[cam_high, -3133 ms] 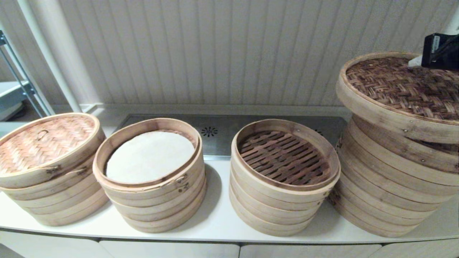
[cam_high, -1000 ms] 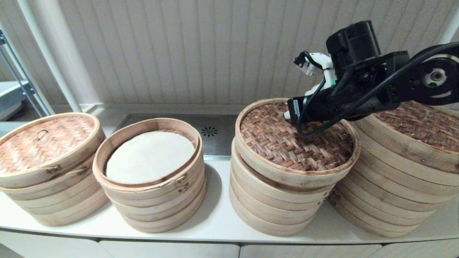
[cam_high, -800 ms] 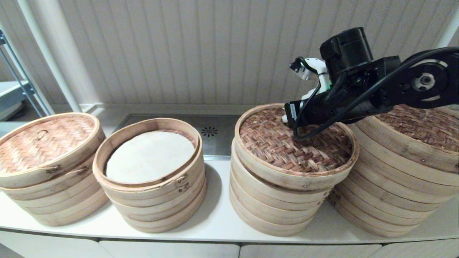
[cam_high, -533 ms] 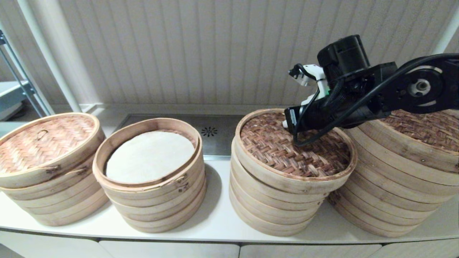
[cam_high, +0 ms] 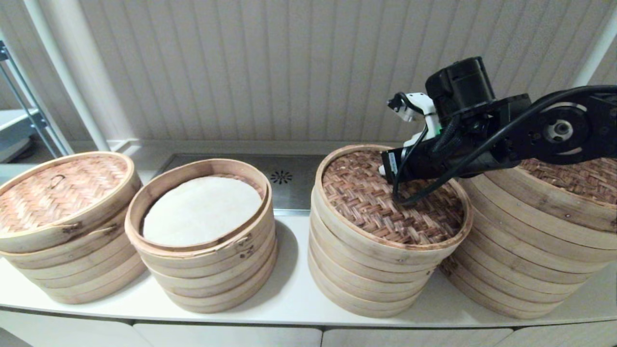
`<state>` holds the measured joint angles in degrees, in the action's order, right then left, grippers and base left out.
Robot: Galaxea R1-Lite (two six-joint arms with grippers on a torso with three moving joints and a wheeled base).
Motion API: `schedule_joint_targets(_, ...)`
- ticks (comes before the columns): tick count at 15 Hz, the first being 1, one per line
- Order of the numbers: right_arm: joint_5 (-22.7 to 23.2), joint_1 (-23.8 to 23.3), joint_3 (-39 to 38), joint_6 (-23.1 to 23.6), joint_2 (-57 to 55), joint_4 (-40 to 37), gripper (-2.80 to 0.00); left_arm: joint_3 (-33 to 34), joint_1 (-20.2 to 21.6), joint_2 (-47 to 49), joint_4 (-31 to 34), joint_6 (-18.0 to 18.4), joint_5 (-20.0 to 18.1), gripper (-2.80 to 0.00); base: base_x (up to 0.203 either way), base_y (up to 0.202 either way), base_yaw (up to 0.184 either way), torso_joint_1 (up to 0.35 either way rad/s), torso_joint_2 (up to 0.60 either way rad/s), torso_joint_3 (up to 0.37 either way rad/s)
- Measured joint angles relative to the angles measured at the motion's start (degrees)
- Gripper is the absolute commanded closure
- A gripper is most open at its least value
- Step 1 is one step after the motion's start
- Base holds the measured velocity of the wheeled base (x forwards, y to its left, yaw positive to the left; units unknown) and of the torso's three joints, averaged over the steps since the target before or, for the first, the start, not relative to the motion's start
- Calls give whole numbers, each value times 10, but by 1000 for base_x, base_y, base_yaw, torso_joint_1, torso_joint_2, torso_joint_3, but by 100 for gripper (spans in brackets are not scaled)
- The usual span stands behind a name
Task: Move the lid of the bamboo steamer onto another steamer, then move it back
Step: Put the steamer
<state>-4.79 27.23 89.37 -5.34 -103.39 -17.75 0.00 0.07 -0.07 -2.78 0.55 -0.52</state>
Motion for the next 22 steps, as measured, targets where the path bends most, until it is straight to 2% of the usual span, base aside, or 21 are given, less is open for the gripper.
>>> schedule_joint_targets(7, 0, 2, 35, 4, -12, -2, 0, 0, 0, 0, 0, 0, 0, 0, 0, 0, 0, 0, 0, 0)
schedule_joint_targets(18, 0, -6, 16, 2, -23, 0, 0, 0, 0, 0, 0, 0, 0, 0, 0, 0, 0, 0, 0, 0)
schedule_joint_targets(19, -1, -6, 16, 2, -23, 0, -226, 0, 0, 0, 0, 0, 0, 0, 0, 0, 0, 0, 0, 0)
schedule_joint_targets(20, -6, -6, 16, 1, -24, 0, -280, 0, 0, 0, 0, 0, 0, 0, 0, 0, 0, 0, 0, 0)
schedule_joint_targets(22, -27, -5, 15, -1, -23, 0, -280, 0, 0, 0, 0, 0, 0, 0, 0, 0, 0, 0, 0, 0)
